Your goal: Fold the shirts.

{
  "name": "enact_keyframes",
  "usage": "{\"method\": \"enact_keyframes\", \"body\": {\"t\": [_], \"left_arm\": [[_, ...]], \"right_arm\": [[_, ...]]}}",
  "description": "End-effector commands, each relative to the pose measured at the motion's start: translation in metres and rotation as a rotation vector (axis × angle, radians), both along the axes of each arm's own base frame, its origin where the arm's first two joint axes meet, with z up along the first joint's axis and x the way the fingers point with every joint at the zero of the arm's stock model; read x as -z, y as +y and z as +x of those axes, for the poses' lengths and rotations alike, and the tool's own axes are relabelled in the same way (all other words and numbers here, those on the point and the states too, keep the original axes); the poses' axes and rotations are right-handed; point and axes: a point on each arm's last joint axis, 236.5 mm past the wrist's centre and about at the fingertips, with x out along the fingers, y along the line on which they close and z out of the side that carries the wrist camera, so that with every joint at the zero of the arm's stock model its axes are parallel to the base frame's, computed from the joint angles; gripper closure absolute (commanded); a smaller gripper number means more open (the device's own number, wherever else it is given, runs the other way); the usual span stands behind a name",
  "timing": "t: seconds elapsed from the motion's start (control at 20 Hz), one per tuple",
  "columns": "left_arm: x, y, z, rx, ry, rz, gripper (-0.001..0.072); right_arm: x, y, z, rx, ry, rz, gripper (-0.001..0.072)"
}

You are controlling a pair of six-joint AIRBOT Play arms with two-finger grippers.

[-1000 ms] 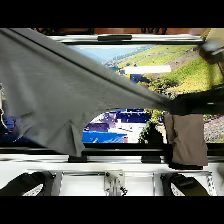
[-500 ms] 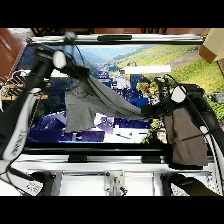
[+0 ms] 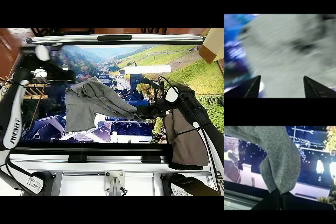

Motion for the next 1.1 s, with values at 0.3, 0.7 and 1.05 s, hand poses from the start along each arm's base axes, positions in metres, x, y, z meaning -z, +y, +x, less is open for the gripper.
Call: {"method": "enact_keyframes", "body": {"t": [0.3,0.7,1.05], "left_arm": [[0.084,0.040,-0.038,-0.246,0.216,-0.410,0.0108],[0.147,0.011,-0.040,-0.215,0.263,-0.466,0.0110],[0.156,-0.004,-0.040,-0.158,0.259,-0.454,0.0497]], "right_arm": [[0.001,0.001,-0.002,-0.004,0.010,0.003,0.0647],[0.001,0.001,-0.004,-0.005,0.016,0.002,0.0647],[0.001,0.001,-0.004,-0.005,0.017,0.002,0.0647]]}}
